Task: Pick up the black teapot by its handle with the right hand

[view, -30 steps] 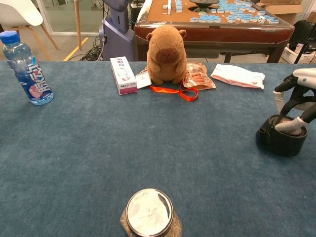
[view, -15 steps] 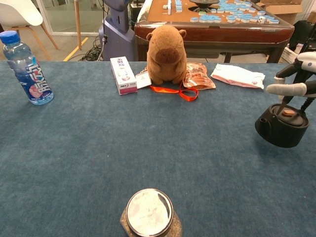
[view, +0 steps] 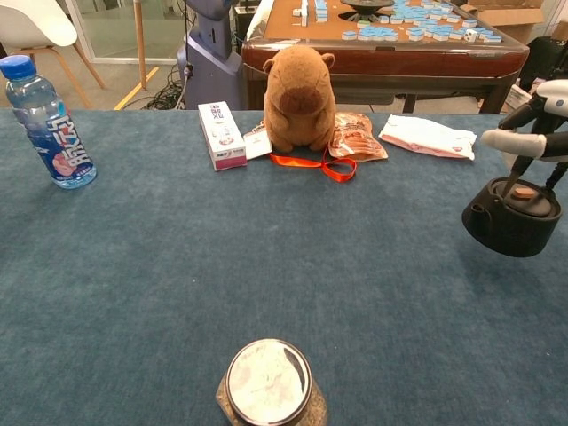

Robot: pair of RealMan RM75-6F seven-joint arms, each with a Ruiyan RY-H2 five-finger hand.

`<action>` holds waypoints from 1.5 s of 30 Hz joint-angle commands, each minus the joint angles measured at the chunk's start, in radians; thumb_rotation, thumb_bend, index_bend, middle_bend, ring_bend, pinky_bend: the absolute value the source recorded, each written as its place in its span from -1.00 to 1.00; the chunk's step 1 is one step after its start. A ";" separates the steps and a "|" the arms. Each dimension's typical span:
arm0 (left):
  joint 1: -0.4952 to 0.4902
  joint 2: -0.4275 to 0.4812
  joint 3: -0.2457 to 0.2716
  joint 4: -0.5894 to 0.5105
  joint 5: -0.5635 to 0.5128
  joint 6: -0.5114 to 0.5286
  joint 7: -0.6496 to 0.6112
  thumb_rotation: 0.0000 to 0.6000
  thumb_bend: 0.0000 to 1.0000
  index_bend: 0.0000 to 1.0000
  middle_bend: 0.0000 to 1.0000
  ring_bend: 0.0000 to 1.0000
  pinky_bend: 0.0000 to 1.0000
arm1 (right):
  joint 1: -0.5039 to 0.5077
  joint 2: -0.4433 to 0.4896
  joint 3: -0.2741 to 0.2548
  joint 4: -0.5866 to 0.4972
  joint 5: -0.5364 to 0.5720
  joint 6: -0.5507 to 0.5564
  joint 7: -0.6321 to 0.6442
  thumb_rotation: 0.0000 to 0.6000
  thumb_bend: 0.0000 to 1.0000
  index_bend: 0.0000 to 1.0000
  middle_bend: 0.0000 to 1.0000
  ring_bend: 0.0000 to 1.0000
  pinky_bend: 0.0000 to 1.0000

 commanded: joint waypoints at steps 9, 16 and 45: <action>-0.001 -0.002 -0.002 0.000 0.001 0.002 -0.003 1.00 -0.48 -0.76 -0.69 -0.65 -0.73 | 0.009 0.004 0.010 -0.008 0.022 -0.002 -0.042 -0.49 0.17 0.28 0.99 0.51 0.24; -0.003 -0.004 -0.002 -0.001 0.000 -0.001 0.002 1.00 -0.48 -0.76 -0.67 -0.65 -0.73 | 0.018 0.012 0.014 -0.009 0.029 -0.016 -0.037 -0.48 0.20 0.28 0.99 0.51 0.37; -0.006 -0.009 -0.006 0.004 0.003 0.003 -0.002 1.00 -0.48 -0.76 -0.66 -0.65 -0.73 | 0.044 0.054 0.000 -0.020 -0.033 -0.018 -0.047 1.00 0.42 0.28 0.94 0.51 0.37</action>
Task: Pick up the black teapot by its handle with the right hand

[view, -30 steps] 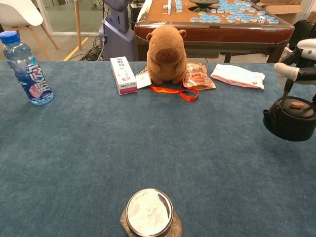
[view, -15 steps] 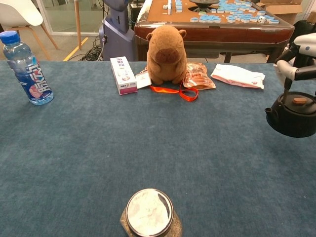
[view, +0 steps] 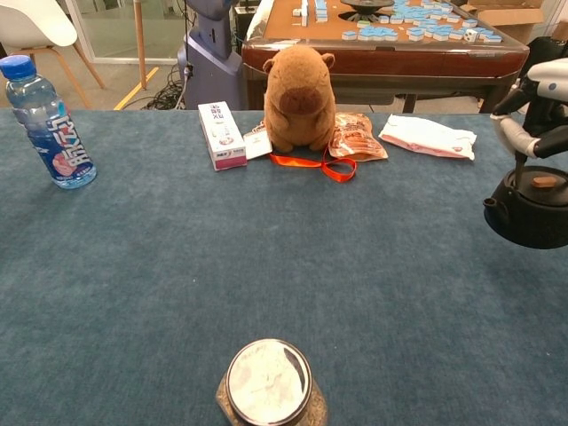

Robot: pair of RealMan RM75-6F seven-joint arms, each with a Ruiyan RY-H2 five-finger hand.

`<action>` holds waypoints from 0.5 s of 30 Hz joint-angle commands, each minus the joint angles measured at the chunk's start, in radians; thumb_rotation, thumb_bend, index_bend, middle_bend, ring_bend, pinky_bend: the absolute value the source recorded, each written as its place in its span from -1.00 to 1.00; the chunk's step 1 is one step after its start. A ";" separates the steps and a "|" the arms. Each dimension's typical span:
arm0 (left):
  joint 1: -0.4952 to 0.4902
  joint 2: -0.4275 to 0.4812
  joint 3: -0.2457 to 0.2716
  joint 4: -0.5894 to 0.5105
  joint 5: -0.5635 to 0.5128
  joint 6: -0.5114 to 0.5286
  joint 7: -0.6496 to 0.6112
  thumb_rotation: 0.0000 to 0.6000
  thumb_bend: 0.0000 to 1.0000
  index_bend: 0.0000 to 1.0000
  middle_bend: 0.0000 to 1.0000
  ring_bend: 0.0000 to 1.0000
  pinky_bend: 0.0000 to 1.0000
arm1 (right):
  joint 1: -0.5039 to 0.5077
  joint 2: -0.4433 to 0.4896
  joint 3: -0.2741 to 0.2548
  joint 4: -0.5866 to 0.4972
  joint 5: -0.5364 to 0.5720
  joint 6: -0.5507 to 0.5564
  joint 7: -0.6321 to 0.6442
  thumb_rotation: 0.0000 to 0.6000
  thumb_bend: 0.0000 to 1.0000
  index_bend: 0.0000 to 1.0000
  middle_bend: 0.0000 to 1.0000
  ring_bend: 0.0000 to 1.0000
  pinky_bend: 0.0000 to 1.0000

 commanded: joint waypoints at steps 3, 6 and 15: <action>0.002 -0.005 -0.001 0.006 -0.002 0.004 -0.003 1.00 -0.48 -0.76 -0.65 -0.65 -0.73 | -0.004 -0.012 -0.006 0.017 -0.032 0.027 -0.002 1.00 0.42 0.28 0.94 0.51 0.37; 0.002 -0.007 -0.002 0.008 0.000 0.007 -0.003 1.00 -0.48 -0.76 -0.65 -0.65 -0.73 | -0.007 -0.024 -0.011 0.023 -0.054 0.049 -0.018 1.00 0.42 0.28 0.94 0.51 0.37; 0.003 -0.014 -0.004 0.016 -0.002 0.010 -0.005 1.00 -0.48 -0.76 -0.65 -0.65 -0.73 | -0.011 -0.053 -0.018 0.037 -0.089 0.082 -0.036 1.00 0.41 0.28 0.94 0.51 0.37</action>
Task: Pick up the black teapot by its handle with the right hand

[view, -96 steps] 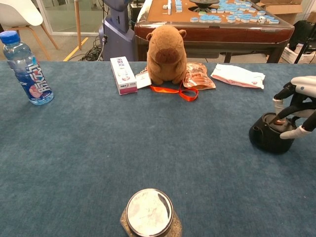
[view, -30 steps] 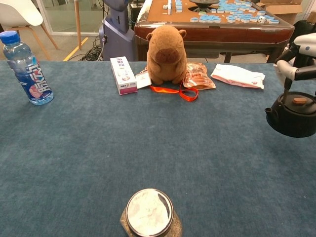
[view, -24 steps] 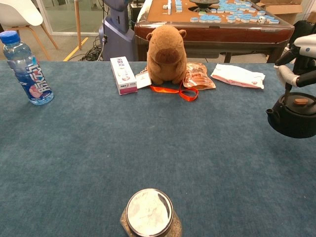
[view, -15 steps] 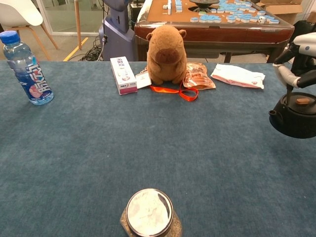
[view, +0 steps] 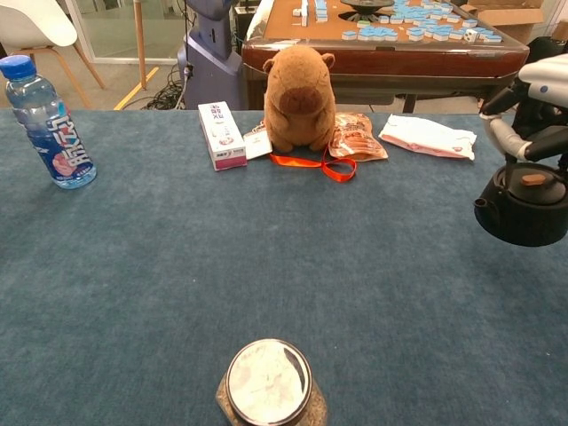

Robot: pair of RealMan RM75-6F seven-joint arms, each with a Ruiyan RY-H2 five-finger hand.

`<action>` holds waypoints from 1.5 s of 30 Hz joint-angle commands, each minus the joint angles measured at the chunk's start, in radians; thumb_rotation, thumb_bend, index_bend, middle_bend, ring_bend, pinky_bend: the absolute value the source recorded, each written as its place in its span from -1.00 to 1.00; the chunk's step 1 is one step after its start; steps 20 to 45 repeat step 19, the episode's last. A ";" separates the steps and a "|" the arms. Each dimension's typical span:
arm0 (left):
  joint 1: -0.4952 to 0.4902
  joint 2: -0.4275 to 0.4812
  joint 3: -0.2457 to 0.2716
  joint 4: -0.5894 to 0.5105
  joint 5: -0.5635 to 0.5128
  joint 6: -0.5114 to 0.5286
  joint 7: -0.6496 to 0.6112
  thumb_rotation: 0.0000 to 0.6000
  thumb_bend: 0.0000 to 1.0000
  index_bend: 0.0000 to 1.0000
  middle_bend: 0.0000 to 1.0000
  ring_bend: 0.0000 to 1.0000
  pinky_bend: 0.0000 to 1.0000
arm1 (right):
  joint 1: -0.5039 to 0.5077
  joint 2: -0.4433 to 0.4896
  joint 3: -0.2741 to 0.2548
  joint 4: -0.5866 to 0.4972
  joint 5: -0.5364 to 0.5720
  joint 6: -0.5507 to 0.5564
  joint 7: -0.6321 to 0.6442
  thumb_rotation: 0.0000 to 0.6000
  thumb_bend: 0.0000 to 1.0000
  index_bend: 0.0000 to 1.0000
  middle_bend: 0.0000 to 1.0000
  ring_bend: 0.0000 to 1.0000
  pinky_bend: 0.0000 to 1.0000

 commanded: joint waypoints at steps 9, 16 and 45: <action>-0.002 0.000 -0.002 -0.003 0.006 0.004 0.001 1.00 -0.48 -0.76 -0.65 -0.65 -0.73 | 0.017 -0.002 -0.007 -0.004 -0.029 -0.005 -0.098 1.00 0.41 0.28 0.94 0.51 0.37; 0.001 -0.002 0.000 -0.003 0.008 0.009 -0.001 1.00 -0.48 -0.76 -0.65 -0.65 -0.73 | 0.023 0.002 -0.014 -0.018 -0.043 -0.007 -0.171 1.00 0.41 0.28 0.94 0.51 0.35; 0.001 -0.001 -0.001 -0.002 0.008 0.010 -0.003 1.00 -0.48 -0.76 -0.65 -0.65 -0.73 | 0.025 0.002 -0.013 -0.026 -0.042 -0.009 -0.189 1.00 0.40 0.28 0.94 0.51 0.35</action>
